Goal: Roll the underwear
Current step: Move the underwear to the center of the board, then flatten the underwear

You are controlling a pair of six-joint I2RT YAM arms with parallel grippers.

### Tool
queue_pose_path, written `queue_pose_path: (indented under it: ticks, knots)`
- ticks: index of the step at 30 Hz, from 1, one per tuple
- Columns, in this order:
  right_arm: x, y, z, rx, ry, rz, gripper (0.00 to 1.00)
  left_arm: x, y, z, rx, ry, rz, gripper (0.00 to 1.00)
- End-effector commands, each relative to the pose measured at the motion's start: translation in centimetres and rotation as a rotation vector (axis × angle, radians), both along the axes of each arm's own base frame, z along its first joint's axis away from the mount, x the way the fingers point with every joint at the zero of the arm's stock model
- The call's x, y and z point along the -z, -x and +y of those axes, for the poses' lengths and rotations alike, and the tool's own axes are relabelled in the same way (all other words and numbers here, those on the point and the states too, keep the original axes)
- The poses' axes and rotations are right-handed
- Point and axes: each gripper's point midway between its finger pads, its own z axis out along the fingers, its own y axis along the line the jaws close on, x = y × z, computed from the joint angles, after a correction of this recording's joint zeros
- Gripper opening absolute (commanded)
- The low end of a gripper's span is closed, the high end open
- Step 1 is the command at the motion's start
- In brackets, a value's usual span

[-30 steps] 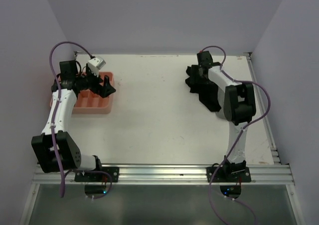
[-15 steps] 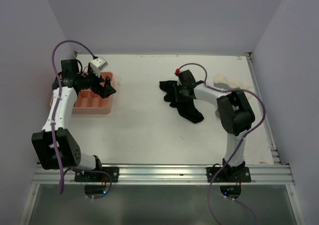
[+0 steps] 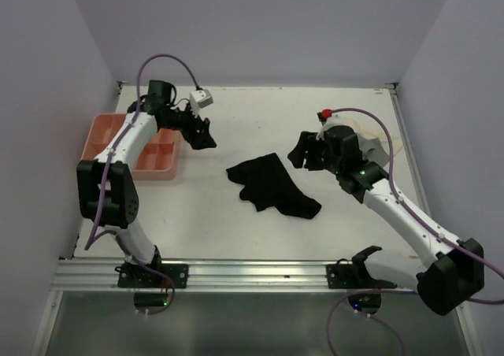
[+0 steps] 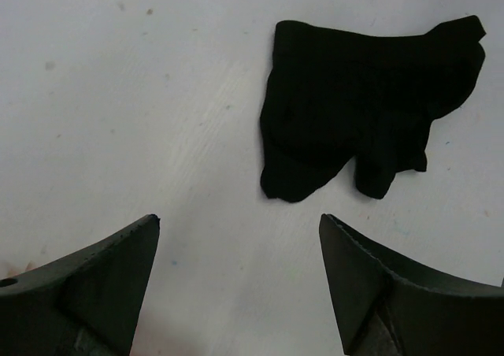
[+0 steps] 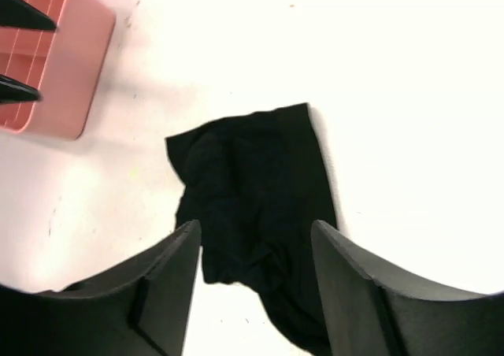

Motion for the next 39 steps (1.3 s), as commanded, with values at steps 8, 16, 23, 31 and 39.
queue_pose_path:
  ticks: [8,16,23,31,39]
  knots:
    - [10.1,6.7,-6.9,0.263,0.147,0.364,0.57,4.1,-4.0,-15.2,0.188,0.075,0.060,0.72]
    - [11.8,9.6,-8.2,0.329,0.163,0.478,0.61,8.8,-4.9,-20.6,0.175,0.056,0.071,0.76]
    - [14.4,10.7,-8.3,0.342,0.177,0.548,0.62,10.7,-5.3,-22.1,0.170,0.035,0.065,0.79]
    - [17.0,11.3,-7.9,0.336,0.154,0.580,0.59,12.4,-3.4,-23.7,0.217,0.032,0.124,0.65]
    - [16.9,10.2,-7.0,0.317,0.089,0.518,0.53,13.6,-2.9,-23.7,0.204,0.041,0.208,0.40]
